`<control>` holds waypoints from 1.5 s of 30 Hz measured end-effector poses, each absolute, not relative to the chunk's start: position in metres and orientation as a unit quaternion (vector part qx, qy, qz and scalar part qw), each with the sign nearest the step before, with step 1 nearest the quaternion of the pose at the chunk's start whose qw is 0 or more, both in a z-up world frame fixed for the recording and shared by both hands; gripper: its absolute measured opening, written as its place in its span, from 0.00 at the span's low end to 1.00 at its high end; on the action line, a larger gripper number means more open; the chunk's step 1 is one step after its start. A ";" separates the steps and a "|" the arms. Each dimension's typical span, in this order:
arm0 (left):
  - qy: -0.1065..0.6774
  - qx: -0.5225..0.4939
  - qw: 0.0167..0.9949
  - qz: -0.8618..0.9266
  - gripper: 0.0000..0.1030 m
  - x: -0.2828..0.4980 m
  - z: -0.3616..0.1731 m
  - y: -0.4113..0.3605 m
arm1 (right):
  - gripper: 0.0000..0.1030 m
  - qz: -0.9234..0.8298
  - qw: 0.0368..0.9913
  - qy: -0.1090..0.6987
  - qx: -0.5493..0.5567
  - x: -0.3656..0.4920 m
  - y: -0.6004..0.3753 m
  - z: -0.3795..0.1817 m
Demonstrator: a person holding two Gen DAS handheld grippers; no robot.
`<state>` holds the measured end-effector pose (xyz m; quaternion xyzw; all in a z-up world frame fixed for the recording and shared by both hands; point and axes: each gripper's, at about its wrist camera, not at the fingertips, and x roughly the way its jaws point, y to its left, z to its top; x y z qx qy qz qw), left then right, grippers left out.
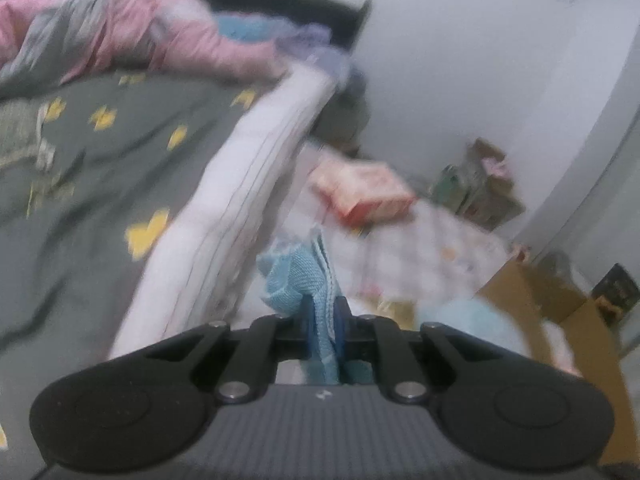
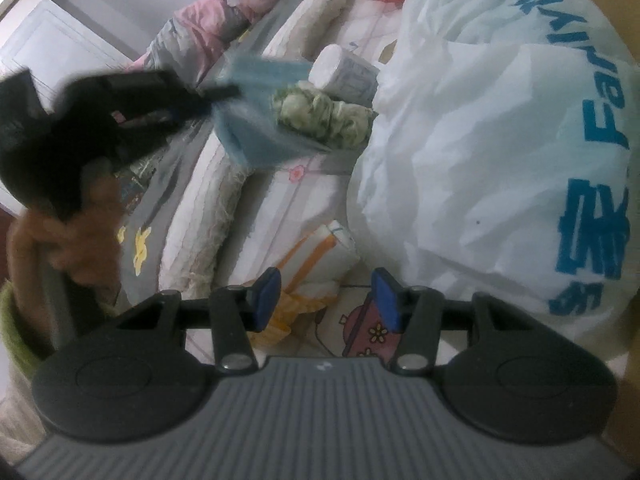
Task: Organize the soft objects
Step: 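Grasp the blue towel with the left gripper and lift it, then lower the blue towel onto the bed with the left gripper while the right gripper approaches it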
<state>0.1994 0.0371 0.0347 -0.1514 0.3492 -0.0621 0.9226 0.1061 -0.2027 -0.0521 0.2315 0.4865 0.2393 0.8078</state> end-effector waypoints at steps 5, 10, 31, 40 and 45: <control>0.293 -0.145 0.942 -0.078 0.10 0.184 0.070 0.036 | 0.49 0.239 0.811 0.482 0.232 0.101 -0.205 -0.050; 0.302 -0.169 0.934 -0.088 0.10 0.178 0.065 0.045 | 0.49 0.237 0.810 0.483 0.232 0.102 -0.203 -0.050; 0.359 0.111 0.924 -0.062 0.10 0.116 -0.022 0.051 | 0.49 0.251 0.835 0.447 0.201 0.132 -0.183 0.012; 0.390 0.022 0.911 -0.134 0.24 0.120 -0.045 0.052 | 0.49 0.295 0.801 0.469 0.228 0.179 -0.135 0.018; 0.395 -0.019 0.906 -0.155 0.33 0.117 -0.046 0.065 | 0.49 0.309 0.760 0.522 0.233 0.210 -0.102 -0.007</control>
